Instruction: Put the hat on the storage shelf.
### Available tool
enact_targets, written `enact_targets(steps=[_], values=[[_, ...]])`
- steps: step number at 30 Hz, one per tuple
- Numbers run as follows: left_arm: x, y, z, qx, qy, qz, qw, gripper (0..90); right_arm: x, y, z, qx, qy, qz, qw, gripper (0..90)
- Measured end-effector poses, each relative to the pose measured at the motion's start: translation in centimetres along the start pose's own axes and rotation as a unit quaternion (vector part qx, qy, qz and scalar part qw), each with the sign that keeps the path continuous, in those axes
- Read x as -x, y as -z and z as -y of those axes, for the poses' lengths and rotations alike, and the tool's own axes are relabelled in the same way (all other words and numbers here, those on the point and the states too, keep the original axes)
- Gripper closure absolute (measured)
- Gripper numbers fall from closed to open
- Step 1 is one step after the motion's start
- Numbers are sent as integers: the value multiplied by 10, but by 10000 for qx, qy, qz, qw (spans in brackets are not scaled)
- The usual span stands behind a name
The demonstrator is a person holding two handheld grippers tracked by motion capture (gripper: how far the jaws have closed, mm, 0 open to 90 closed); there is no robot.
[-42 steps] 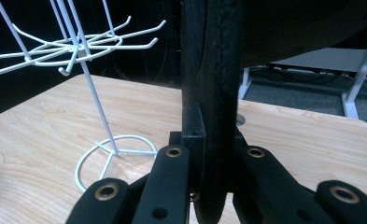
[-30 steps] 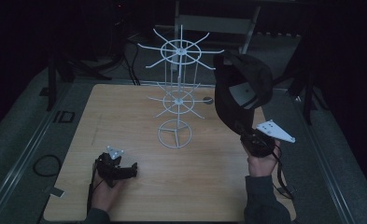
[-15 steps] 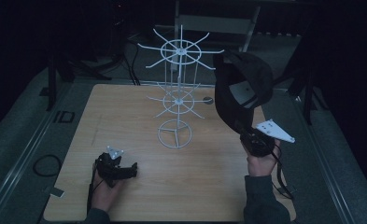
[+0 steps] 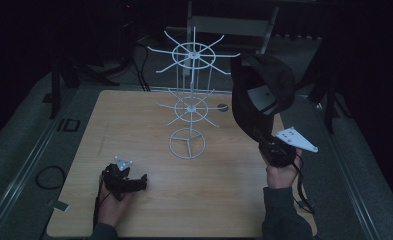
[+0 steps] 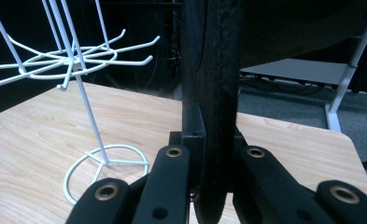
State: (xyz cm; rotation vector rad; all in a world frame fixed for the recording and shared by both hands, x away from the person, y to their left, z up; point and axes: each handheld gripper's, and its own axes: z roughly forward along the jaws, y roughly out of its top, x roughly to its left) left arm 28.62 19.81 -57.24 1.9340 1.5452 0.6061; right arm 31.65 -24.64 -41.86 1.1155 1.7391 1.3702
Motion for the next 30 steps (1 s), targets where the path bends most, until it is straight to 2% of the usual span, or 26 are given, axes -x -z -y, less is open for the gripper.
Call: enact_targets(steps=[30], values=[[0, 0, 0, 1, 5, 3, 10000, 2, -6, 1, -14, 173, 120, 49, 9998, 865]])
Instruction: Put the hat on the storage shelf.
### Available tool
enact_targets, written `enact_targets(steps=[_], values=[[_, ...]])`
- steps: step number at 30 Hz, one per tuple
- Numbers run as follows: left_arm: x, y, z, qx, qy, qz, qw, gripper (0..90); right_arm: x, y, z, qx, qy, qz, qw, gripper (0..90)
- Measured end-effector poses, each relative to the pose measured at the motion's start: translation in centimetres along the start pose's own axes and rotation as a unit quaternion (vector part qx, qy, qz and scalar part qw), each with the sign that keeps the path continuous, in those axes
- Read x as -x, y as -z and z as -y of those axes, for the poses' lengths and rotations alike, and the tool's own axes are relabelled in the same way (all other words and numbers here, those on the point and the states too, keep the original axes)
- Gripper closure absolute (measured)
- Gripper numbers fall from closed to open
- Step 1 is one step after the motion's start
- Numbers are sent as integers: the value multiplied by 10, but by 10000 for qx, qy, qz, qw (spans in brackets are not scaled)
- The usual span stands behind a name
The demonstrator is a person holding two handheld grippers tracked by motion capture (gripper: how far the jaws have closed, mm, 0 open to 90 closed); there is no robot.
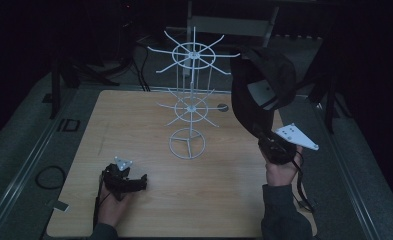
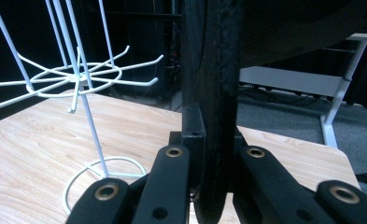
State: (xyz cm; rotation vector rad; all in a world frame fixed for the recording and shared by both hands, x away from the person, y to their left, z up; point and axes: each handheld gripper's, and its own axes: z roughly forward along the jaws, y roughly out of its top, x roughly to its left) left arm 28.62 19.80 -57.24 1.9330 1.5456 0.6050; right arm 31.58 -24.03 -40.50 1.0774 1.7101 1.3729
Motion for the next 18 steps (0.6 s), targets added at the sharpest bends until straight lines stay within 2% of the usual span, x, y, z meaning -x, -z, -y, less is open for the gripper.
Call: enact_targets(steps=[18], values=[[0, 0, 0, -2, -5, 1, 10000, 2, -4, 3, -4, 105, 133, 51, 9998, 864]])
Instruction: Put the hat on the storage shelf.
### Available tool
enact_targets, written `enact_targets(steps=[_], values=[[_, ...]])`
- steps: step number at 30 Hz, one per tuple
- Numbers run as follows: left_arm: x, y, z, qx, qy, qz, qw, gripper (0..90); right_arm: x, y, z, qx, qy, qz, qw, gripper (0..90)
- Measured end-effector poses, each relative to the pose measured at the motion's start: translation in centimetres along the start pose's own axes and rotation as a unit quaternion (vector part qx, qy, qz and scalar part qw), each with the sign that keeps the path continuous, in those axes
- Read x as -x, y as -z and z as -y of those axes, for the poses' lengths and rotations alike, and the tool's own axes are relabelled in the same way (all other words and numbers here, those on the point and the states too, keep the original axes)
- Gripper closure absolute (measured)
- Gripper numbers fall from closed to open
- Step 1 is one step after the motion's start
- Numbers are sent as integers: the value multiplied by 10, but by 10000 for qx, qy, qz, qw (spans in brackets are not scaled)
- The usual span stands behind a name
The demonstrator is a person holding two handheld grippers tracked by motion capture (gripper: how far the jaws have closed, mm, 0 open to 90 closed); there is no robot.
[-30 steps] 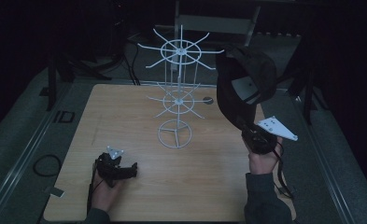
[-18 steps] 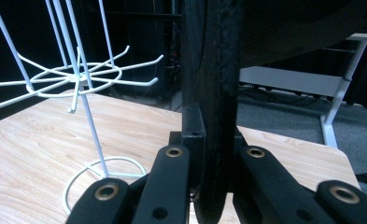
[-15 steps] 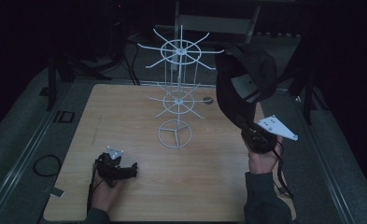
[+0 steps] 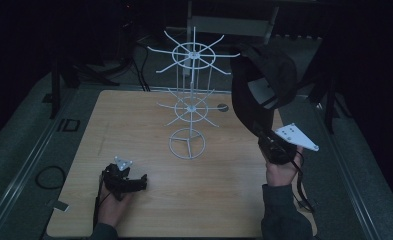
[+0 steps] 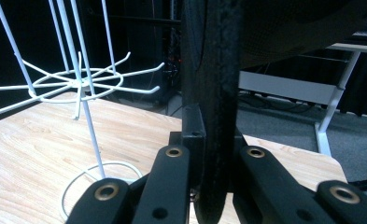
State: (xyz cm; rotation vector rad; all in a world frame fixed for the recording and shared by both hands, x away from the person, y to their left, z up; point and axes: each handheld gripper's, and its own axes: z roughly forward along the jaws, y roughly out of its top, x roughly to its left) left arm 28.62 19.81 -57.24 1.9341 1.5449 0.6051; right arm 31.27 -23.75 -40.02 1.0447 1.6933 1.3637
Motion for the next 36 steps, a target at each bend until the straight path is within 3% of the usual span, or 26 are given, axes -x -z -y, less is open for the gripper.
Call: enact_targets(steps=[30, 36], values=[[0, 0, 0, 2, 0, -1, 10000, 2, -20, -7, 7, -94, 459, 109, 9988, 864], [0, 0, 0, 1, 5, 2, 10000, 2, -26, -9, 8, -131, 676, 107, 9976, 862]])
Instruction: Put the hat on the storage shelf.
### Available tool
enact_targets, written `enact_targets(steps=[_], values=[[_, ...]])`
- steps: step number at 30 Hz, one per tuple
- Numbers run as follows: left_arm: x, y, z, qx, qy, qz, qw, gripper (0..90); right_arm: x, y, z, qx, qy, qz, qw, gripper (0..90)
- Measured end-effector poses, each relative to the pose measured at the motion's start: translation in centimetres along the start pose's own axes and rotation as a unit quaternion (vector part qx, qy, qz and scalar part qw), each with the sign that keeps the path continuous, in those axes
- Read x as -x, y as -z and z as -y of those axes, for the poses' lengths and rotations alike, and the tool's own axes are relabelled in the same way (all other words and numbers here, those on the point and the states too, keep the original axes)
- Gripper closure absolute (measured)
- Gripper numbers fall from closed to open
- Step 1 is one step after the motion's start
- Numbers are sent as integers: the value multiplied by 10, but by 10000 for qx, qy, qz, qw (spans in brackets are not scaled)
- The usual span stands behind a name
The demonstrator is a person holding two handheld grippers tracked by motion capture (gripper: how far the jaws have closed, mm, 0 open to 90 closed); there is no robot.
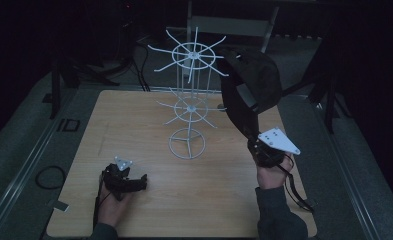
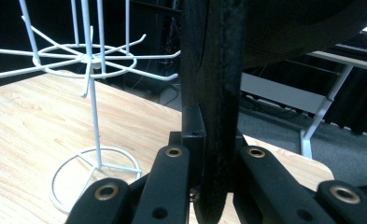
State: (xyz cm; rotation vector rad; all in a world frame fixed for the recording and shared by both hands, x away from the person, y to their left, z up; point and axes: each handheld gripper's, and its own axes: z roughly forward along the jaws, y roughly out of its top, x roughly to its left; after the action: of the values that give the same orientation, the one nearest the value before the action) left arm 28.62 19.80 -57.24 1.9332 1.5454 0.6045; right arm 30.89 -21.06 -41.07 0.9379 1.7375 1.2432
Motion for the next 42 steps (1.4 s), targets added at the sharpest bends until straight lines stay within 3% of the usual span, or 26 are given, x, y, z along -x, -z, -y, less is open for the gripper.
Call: enact_targets(steps=[7, 11, 14, 19, 26, 31, 34, 42], values=[[0, 0, 0, 1, 0, 0, 10000, 2, -4, -1, -2, -35, 211, 11, 9998, 858], [0, 0, 0, 1, 6, 2, 10000, 2, -9, -6, 2, -228, 437, -27, 9988, 843], [0, 0, 0, -3, 3, 1, 10000, 2, -9, -8, 2, -292, 436, -113, 9986, 825], [0, 0, 0, 4, 6, 0, 10000, 2, -9, -9, 2, -367, 412, -312, 9980, 675], [0, 0, 0, 4, 14, 0, 10000, 2, -8, -13, 3, -536, 279, -404, 9974, 479], [0, 0, 0, 11, 21, -4, 10000, 2, -8, -14, 3, -568, 214, -451, 9971, 281], [0, 0, 0, 3, 12, 3, 10000, 2, -7, -16, 4, -669, 87, -644, 9956, 161], [0, 0, 0, 2, 7, 4, 10000, 2, -11, -19, 6, -753, -12, -1030, 9918, 115]])
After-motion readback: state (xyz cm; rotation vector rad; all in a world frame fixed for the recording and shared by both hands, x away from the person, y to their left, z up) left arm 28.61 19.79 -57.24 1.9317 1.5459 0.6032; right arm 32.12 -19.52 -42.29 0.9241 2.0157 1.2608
